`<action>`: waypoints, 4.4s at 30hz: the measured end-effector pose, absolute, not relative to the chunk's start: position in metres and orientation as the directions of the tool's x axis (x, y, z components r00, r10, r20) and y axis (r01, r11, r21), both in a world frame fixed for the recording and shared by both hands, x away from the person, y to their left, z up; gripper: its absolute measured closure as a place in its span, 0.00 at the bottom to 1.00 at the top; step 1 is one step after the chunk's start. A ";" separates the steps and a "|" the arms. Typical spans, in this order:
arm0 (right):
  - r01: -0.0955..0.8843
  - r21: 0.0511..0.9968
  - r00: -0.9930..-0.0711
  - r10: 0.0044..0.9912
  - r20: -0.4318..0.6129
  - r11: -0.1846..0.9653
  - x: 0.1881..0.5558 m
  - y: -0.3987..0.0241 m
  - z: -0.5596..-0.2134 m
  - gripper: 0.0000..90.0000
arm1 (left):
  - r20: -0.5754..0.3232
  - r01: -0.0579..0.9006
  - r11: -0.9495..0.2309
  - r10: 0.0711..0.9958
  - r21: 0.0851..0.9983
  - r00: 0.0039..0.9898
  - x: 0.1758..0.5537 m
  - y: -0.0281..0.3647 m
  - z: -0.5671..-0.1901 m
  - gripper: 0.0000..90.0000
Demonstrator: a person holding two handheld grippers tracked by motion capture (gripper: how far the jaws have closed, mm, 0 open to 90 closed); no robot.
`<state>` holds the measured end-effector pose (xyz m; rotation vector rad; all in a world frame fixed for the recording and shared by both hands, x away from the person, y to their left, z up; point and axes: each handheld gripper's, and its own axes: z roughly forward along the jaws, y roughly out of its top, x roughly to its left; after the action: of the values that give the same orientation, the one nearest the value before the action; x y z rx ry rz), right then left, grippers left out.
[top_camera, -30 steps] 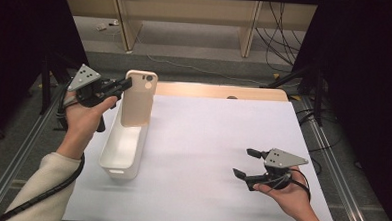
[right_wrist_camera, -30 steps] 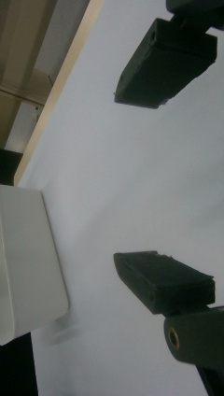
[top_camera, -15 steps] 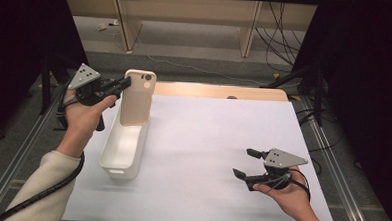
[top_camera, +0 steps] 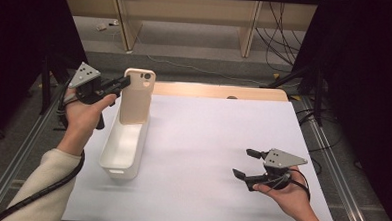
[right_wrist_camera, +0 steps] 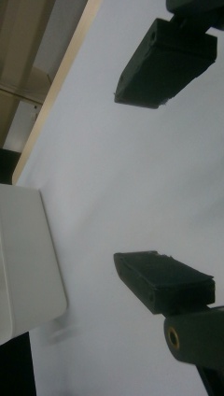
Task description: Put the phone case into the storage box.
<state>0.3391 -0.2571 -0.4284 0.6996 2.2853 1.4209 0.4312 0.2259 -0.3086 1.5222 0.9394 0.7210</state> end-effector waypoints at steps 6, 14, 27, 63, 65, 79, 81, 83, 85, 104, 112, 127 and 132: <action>0.219 0.901 -0.814 0.579 -0.043 0.374 0.339 -0.257 -0.428 0.23 | -0.057 0.166 -0.029 0.872 0.986 0.487 0.434 0.228 -0.310 0.91; 0.218 0.901 -0.815 0.578 -0.043 0.374 0.339 -0.258 -0.428 0.23 | -0.051 0.159 -0.032 0.871 0.987 0.489 0.438 0.230 -0.312 0.91; 0.218 0.902 -0.814 0.579 -0.043 0.374 0.339 -0.258 -0.428 0.23 | -0.043 0.161 -0.039 0.879 0.986 0.476 0.445 0.233 -0.315 0.91; 0.217 0.902 -0.816 0.577 -0.042 0.373 0.340 -0.258 -0.429 0.22 | -0.038 0.181 -0.049 0.893 0.982 0.448 0.465 0.241 -0.324 0.91; 0.219 0.902 -0.816 0.577 -0.040 0.373 0.339 -0.258 -0.429 0.22 | -0.040 0.183 -0.047 0.894 0.982 0.447 0.465 0.241 -0.324 0.91; 0.220 0.901 -0.816 0.577 -0.039 0.373 0.340 -0.258 -0.429 0.22 | -0.045 0.194 -0.046 0.898 0.980 0.438 0.473 0.242 -0.328 0.91; 0.222 0.901 -0.816 0.577 -0.038 0.373 0.340 -0.258 -0.429 0.22 | -0.043 0.196 -0.049 0.899 0.979 0.437 0.474 0.242 -0.329 0.91; 0.221 0.901 -0.816 0.577 -0.039 0.374 0.340 -0.258 -0.429 0.22 | -0.042 0.198 -0.051 0.899 0.979 0.436 0.475 0.242 -0.329 0.91; 0.220 0.901 -0.816 0.576 -0.039 0.373 0.340 -0.258 -0.429 0.22 | -0.042 0.199 -0.050 0.900 0.979 0.435 0.476 0.242 -0.330 0.91; 0.223 0.900 -0.815 0.578 -0.039 0.374 0.340 -0.258 -0.429 0.22 | -0.047 0.219 -0.051 0.905 0.974 0.422 0.486 0.244 -0.337 0.91; 0.222 0.902 -0.815 0.578 -0.037 0.371 0.340 -0.258 -0.429 0.22 | -0.052 0.230 -0.049 0.908 0.972 0.415 0.490 0.245 -0.342 0.91; 0.222 0.903 -0.815 0.579 -0.036 0.369 0.340 -0.258 -0.429 0.22 | -0.055 0.245 -0.050 0.912 0.968 0.406 0.497 0.245 -0.348 0.91; 0.224 0.902 -0.816 0.578 -0.034 0.369 0.340 -0.258 -0.430 0.22 | -0.054 0.250 -0.053 0.913 0.967 0.404 0.500 0.245 -0.350 0.91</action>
<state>0.3400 -0.2580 -0.4297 0.7019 2.2902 1.4278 0.4998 0.2455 -0.3501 1.5631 1.0653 0.7561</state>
